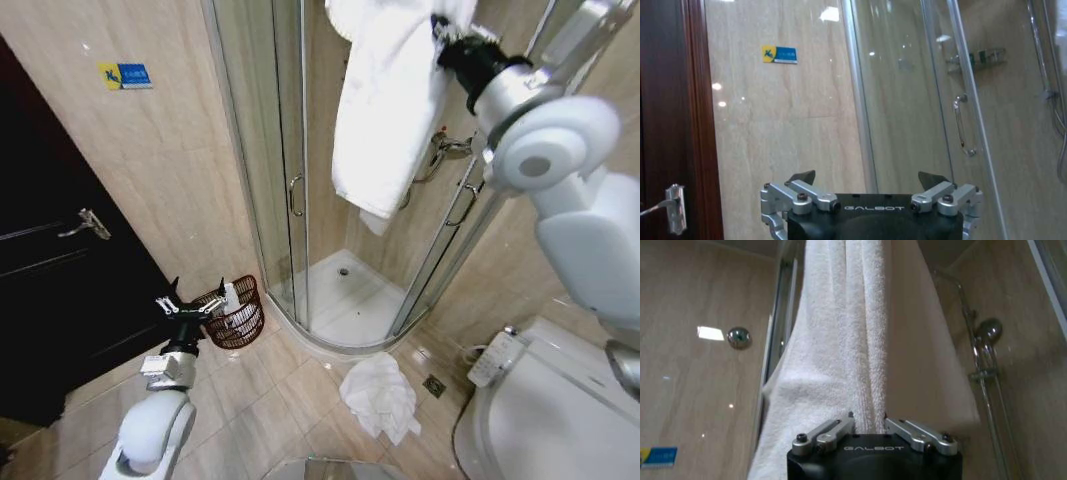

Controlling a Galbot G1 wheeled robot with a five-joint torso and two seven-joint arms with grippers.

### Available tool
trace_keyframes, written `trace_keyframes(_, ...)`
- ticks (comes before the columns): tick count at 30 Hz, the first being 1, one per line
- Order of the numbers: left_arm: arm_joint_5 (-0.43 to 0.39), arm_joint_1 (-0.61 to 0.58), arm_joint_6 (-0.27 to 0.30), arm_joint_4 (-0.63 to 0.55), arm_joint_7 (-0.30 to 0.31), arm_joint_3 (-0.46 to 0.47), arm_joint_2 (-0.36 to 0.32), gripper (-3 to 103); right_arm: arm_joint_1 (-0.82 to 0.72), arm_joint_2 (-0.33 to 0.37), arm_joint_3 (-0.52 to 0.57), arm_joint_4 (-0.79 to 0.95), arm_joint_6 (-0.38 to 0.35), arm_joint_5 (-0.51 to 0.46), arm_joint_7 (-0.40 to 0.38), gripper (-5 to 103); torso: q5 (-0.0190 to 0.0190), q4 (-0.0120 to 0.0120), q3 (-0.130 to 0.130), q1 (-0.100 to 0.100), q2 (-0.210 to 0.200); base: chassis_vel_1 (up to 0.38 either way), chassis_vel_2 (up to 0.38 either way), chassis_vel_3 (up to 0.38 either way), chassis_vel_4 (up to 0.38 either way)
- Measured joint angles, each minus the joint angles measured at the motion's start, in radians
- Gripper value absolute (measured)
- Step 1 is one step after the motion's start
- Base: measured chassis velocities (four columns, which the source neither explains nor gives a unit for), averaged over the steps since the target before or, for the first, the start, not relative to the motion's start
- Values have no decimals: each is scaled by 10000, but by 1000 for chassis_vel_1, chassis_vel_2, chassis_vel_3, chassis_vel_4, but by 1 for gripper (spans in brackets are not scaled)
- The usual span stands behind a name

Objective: Discard the used towel into the hamper.

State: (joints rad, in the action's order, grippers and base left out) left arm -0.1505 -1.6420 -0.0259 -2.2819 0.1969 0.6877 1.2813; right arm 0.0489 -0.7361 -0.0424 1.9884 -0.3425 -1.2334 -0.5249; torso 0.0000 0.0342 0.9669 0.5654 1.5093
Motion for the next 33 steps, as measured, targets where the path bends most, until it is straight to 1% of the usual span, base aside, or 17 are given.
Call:
trace_keyframes(1, 0, 0, 0, 0, 0, 0, 0, 100, 0, 0, 0, 0, 0, 0, 0, 5, 0, 0, 0, 0, 0, 0, 0, 0, 0)
trace_keyframes(2, -3, 47, 19, 18, 30, -53, -2, 100, -461, 155, 139, 216, 6, -1, 1, 5, 0, 0, 0, 0, -1, 0, 0, 0, 0)
trace_keyframes(3, -3, 55, 24, 22, 37, -61, -3, 100, -564, 190, 174, 265, 10, -1, 0, 5, 1, 0, 0, 0, -1, 0, 0, 0, 0)
trace_keyframes(4, 0, 82, 34, 62, 59, -75, -4, 100, -1116, 357, 347, 535, 28, -1, -17, 5, 2, -1, -1, -1, -2, 0, 0, 0, 0)
trace_keyframes(8, 62, 86, -18, 167, 64, -69, 32, 100, -1681, 534, 429, 894, 67, -38, -163, 5, 0, -1, -2, -1, -3, 0, 0, 0, 0)
trace_keyframes(18, 110, 53, -162, 180, 43, 71, 69, 100, -2448, 742, 714, 1369, 91, -137, -306, 5, 0, 1, -2, -2, -4, 0, 0, 0, 0)
trace_keyframes(21, 83, 27, -197, 106, 33, 189, 43, 100, -3077, 799, 1053, 1613, 95, -78, -300, 5, -1, 2, -3, -2, -4, 0, 0, 0, 0)
trace_keyframes(22, 83, 27, -197, 106, 33, 189, 43, 100, -3077, 799, 1053, 1613, 95, -78, -300, 5, -1, 2, -3, -2, -4, 0, 0, 0, 0)
trace_keyframes(25, 23, -27, -237, 39, 22, 316, 5, 100, -4310, 811, 1783, 1822, 95, 241, -75, 5, 0, 1, -3, -2, -5, 0, 0, 0, 0)
trace_keyframes(26, 23, -27, -237, 39, 22, 316, 5, 100, -4310, 811, 1783, 1822, 95, 241, -75, 5, 0, 1, -3, -2, -5, 0, 0, 0, 0)
trace_keyframes(27, 5, -60, -268, 32, 15, 367, -11, 100, -4900, 781, 2127, 1886, 92, 407, 23, 5, 1, -1, -3, -2, -5, 0, 0, 0, 0)
trace_keyframes(29, -6, -115, -333, 31, 1, 444, -32, 100, -5783, 682, 2667, 2018, 61, 639, 167, 5, 3, -1, -3, -2, -6, 0, 0, 0, 0)
trace_keyframes(30, -6, -115, -333, 31, 1, 444, -32, 100, -5783, 682, 2667, 2018, 61, 639, 167, 5, 3, -1, -3, -2, -6, 0, 0, 0, 0)
trace_keyframes(33, -28, -188, -385, 31, -19, 501, -61, 100, -7027, 458, 3480, 2238, 12, 1050, 416, 5, 2, 0, -2, -2, -7, 0, 0, 0, 0)
